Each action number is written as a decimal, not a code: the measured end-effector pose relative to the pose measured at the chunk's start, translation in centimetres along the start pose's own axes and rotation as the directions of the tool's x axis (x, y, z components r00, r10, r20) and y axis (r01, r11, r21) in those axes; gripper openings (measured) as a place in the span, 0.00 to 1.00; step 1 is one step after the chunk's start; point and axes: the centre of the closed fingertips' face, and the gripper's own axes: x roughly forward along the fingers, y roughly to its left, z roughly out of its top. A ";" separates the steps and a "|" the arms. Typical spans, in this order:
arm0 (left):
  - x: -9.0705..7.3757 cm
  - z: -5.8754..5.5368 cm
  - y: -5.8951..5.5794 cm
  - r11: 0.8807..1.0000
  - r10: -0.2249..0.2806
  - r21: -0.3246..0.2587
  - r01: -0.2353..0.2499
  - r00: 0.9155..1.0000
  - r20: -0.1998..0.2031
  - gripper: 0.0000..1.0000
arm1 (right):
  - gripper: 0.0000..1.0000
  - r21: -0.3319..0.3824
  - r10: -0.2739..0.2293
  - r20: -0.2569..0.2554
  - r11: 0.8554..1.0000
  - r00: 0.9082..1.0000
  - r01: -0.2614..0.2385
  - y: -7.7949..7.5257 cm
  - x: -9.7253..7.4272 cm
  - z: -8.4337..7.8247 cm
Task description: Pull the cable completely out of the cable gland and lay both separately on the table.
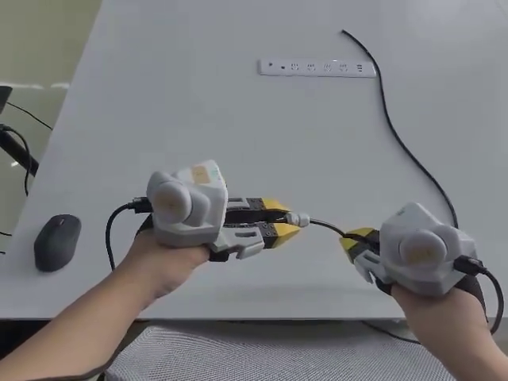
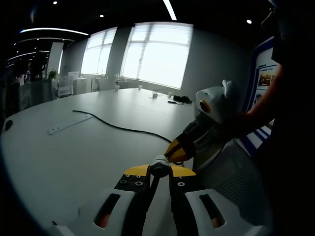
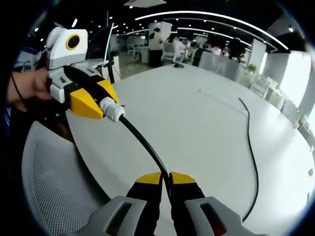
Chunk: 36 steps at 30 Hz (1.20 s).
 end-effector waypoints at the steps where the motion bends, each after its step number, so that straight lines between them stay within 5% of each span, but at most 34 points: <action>1: 0.0 0.0 0.1 1.000 0.001 -0.003 -0.001 1.000 0.003 0.15 | 0.00 -0.018 -0.001 0.003 1.000 1.000 0.001 0.0 -0.2 0.2; 11: -0.2 0.1 0.4 1.000 0.004 0.000 -0.004 1.000 0.000 0.15 | 0.08 -0.157 0.001 0.034 0.988 0.999 0.004 0.2 -1.2 2.1; 22: -0.3 0.0 -0.1 1.000 -0.005 0.005 0.005 1.000 -0.004 0.15 | 0.16 -0.409 0.079 0.071 0.912 0.994 -0.044 3.3 -1.7 5.4; 36: -0.4 0.0 -0.6 1.000 -0.013 0.009 0.013 1.000 -0.004 0.15 | 0.09 -0.522 0.127 0.063 0.850 0.990 -0.076 5.1 -1.1 6.5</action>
